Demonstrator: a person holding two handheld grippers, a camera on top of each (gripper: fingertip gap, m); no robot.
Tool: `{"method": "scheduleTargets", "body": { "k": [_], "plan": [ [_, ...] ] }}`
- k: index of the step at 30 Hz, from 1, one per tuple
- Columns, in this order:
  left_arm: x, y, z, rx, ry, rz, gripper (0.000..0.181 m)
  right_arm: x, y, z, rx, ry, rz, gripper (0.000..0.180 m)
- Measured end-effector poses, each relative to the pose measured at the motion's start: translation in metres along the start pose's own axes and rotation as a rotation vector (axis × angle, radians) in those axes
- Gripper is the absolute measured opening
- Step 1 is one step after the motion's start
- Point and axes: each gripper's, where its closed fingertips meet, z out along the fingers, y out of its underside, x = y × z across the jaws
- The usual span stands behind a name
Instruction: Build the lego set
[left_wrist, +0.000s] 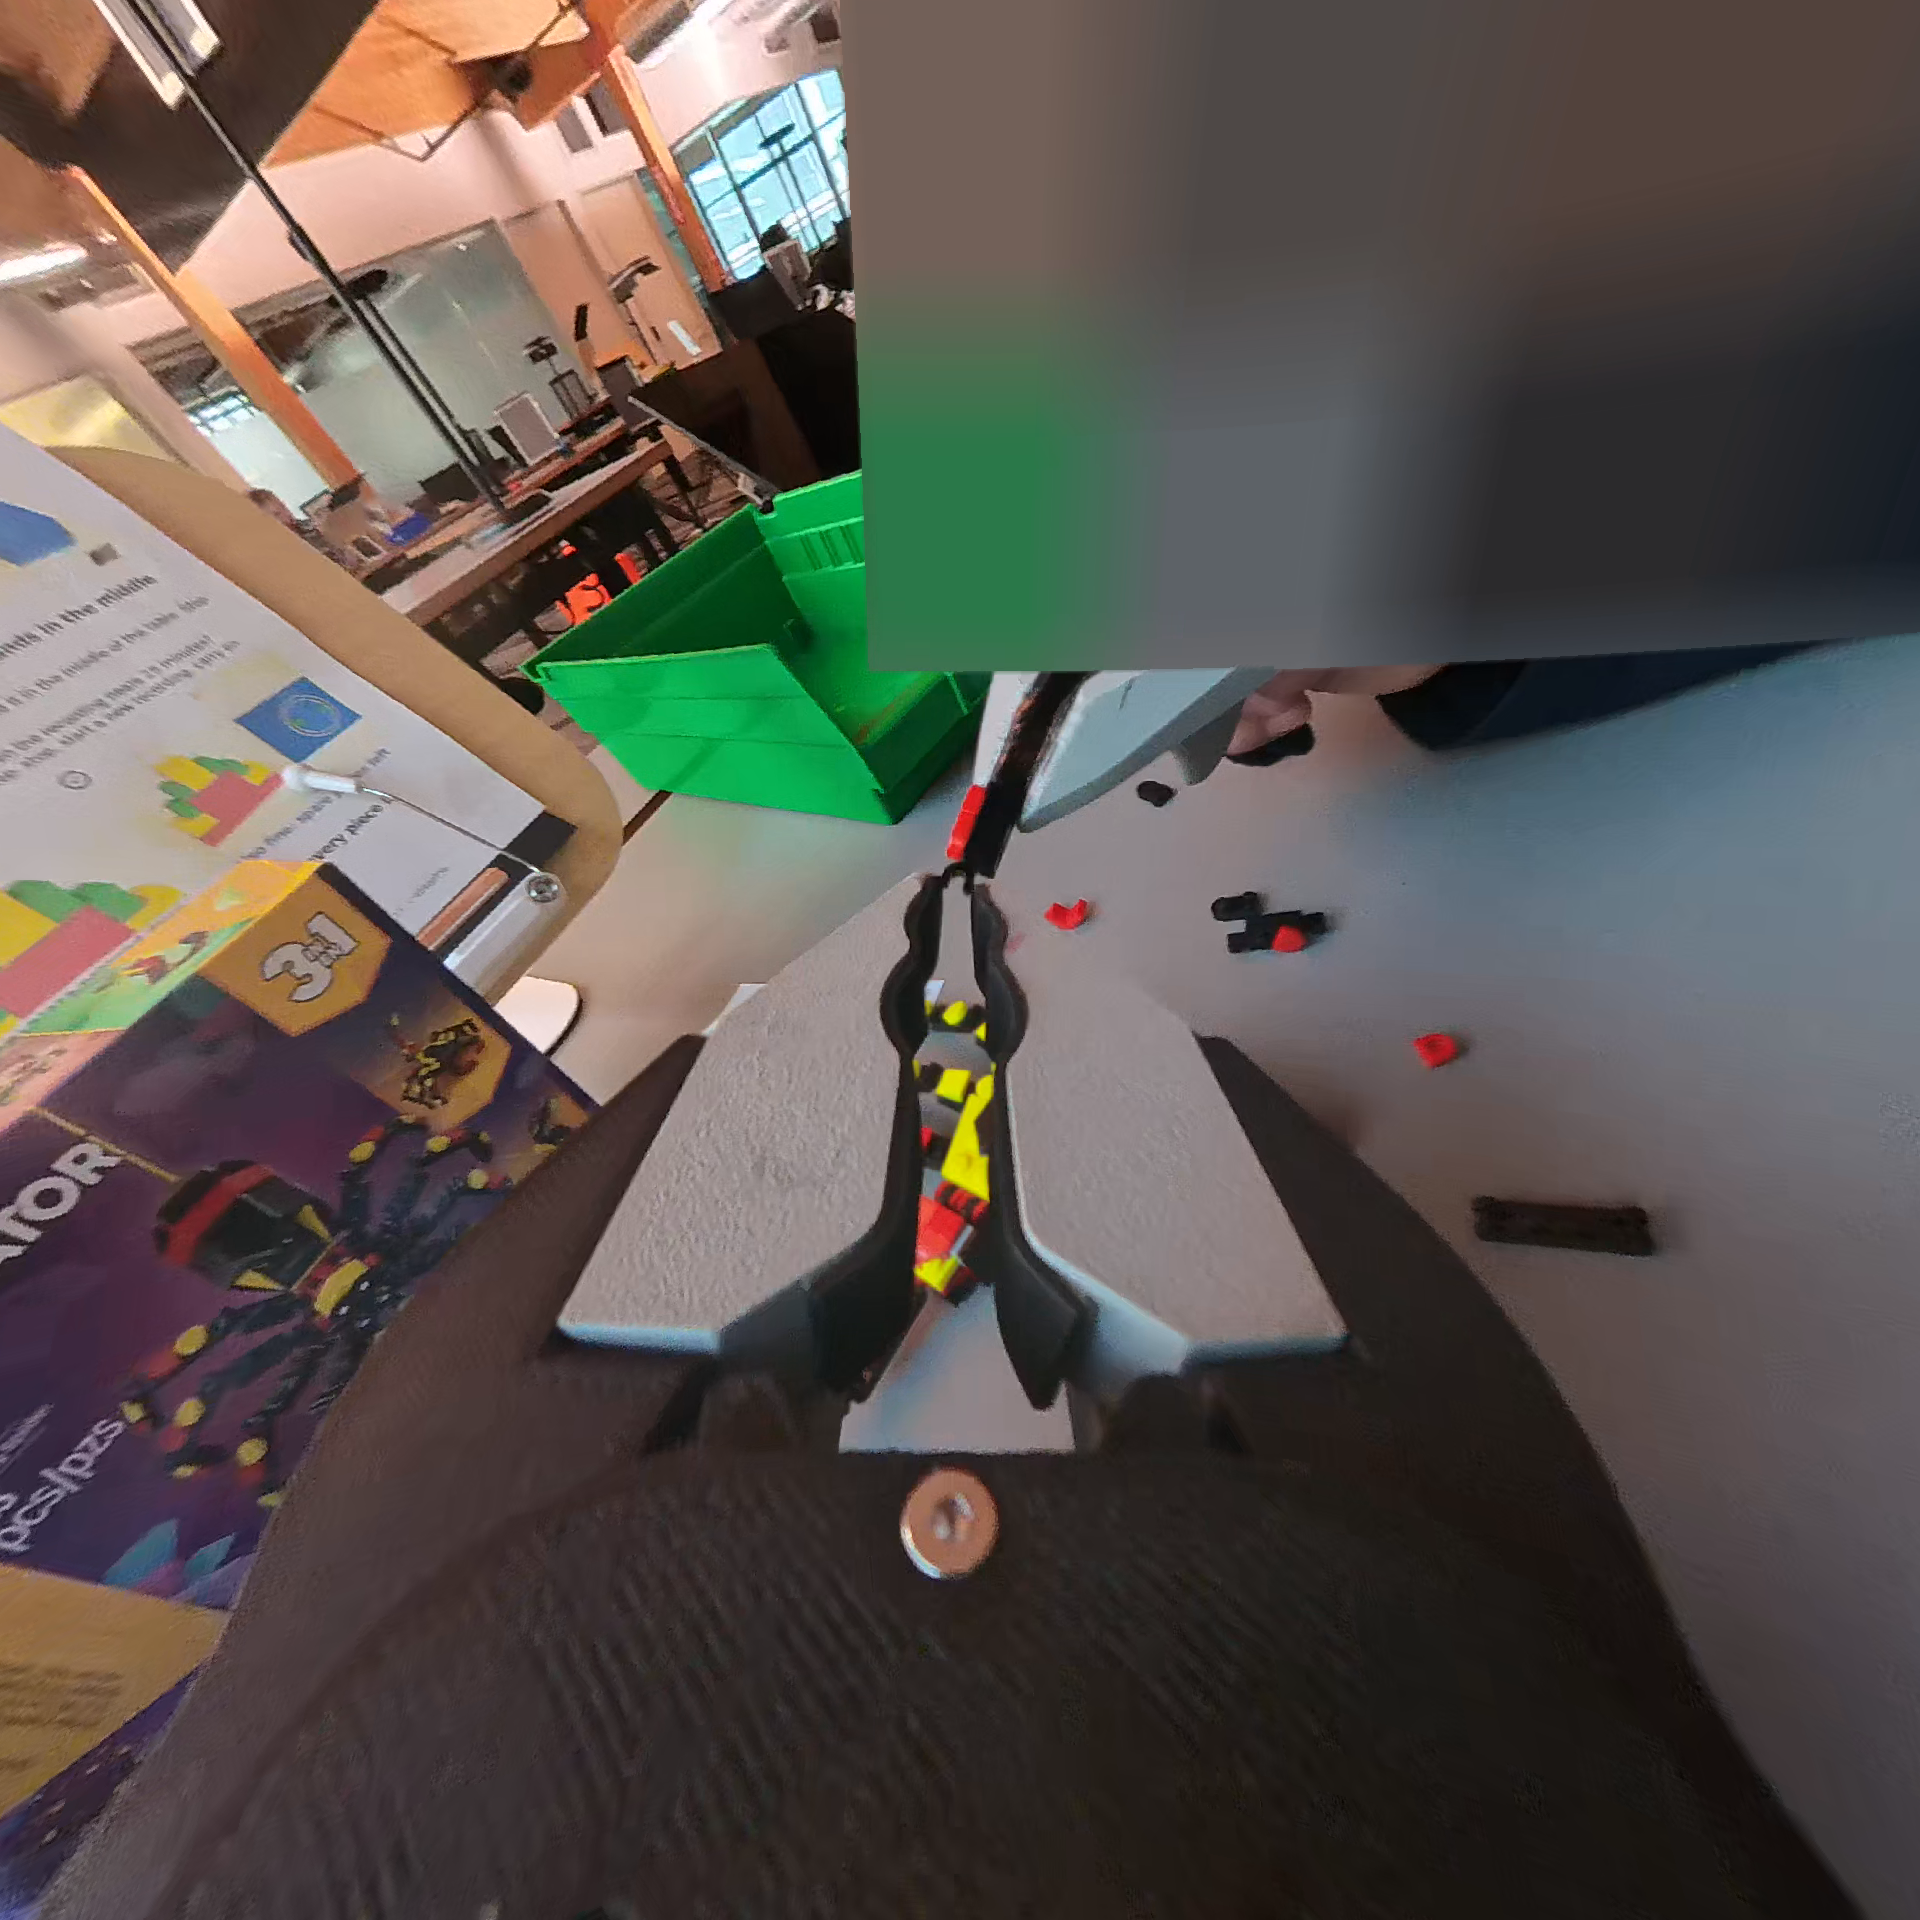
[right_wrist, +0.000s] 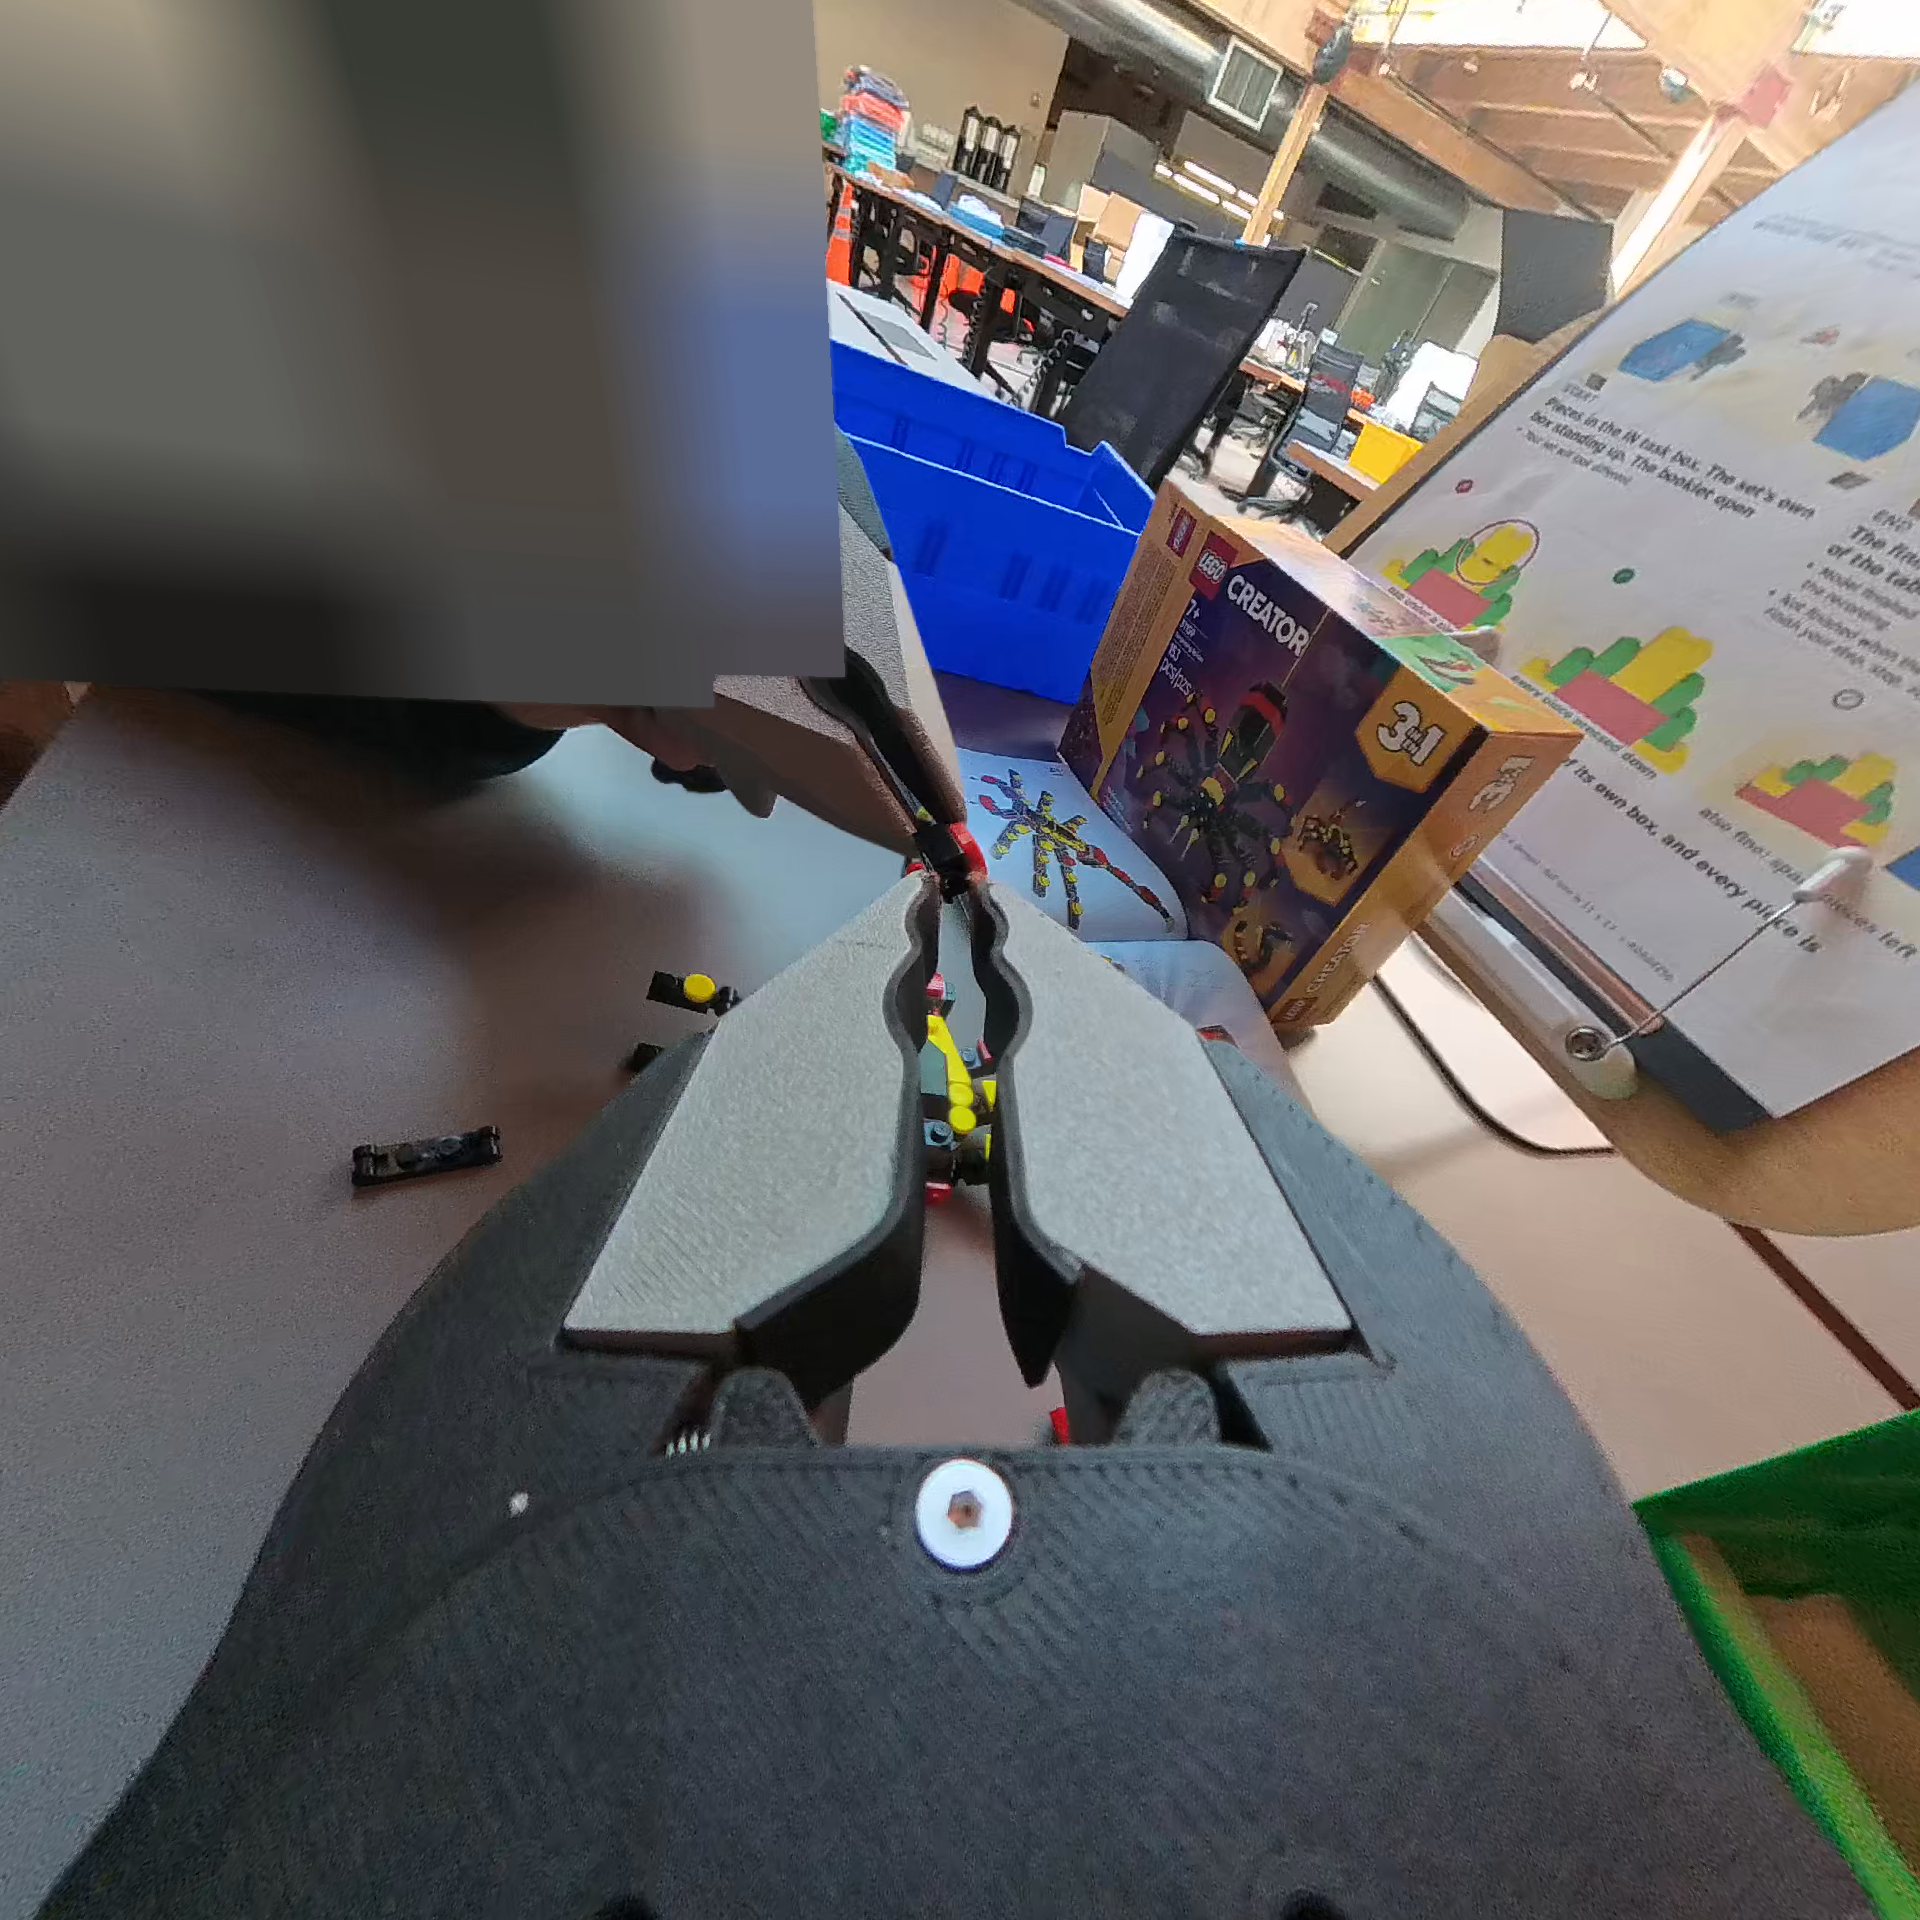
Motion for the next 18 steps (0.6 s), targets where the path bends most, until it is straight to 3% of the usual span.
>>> {"method": "scheduleTargets", "body": {
  "k": [9,18],
  "plan": [
    [0.003,0.001,0.000,-0.013,-0.013,0.098,0.000,0.010,0.004,-0.001,0.048,-0.114,0.391,0.002],
    [0.001,0.003,0.000,-0.023,-0.030,0.092,0.000,0.002,0.007,0.002,0.028,-0.148,0.392,0.002]
  ]
}}
